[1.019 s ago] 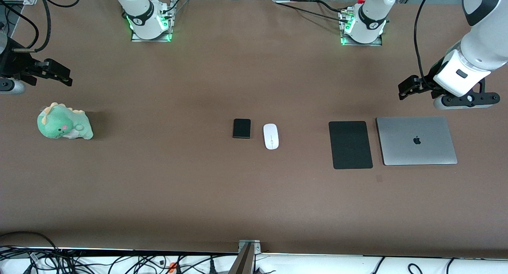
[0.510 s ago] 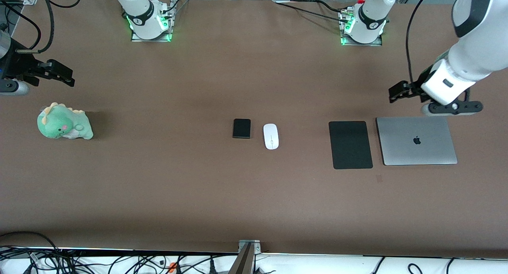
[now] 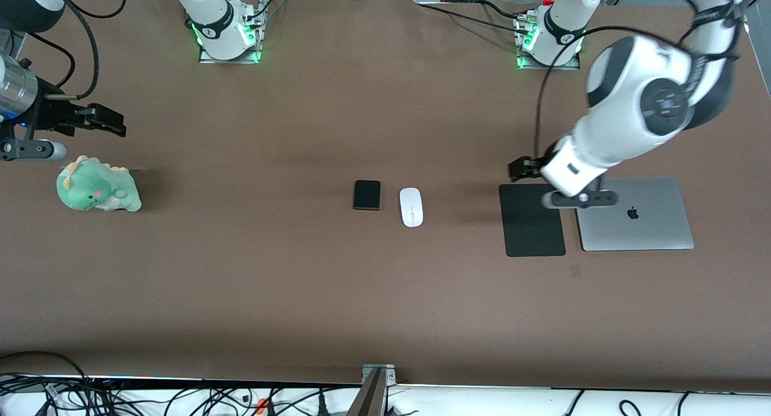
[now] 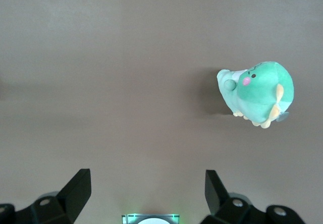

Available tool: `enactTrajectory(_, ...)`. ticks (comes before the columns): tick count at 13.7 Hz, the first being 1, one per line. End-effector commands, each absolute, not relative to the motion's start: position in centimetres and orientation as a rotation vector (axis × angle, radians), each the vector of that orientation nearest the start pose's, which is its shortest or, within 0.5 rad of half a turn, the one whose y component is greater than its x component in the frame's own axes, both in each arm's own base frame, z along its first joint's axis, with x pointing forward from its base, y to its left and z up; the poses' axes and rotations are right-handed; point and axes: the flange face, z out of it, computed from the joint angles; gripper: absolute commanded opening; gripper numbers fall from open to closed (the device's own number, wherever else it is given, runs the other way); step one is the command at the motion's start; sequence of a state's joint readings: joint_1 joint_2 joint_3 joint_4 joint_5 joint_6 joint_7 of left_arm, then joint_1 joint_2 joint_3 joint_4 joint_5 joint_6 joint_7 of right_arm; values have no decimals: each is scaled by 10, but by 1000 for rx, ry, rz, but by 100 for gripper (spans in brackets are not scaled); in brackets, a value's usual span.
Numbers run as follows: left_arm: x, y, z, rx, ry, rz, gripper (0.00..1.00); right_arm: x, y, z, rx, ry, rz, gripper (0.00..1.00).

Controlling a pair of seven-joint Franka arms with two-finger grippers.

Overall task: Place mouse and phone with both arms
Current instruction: 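Move the left gripper to the white mouse while the right gripper reaches the phone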

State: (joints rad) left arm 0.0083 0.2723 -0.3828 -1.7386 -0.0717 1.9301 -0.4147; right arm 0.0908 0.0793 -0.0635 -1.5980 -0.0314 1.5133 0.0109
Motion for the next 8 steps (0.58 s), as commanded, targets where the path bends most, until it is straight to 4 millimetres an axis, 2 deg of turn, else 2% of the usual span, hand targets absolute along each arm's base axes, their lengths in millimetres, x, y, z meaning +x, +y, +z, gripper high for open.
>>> enactTrajectory(1,582,-273,390,-3242,-160,174,100,573,27,557,-3156,12,275,100)
enactTrajectory(3,576,-318,349,-3266,-272,164,100,578,31,551,-3125,28,267,100)
enactTrajectory(5,565,-361,310,-3260,-270,100,100,590,45,531,-3118,47,261,100)
enactTrajectory(8,569,-408,274,-3233,-327,40,100,598,78,505,-3132,119,300,100)
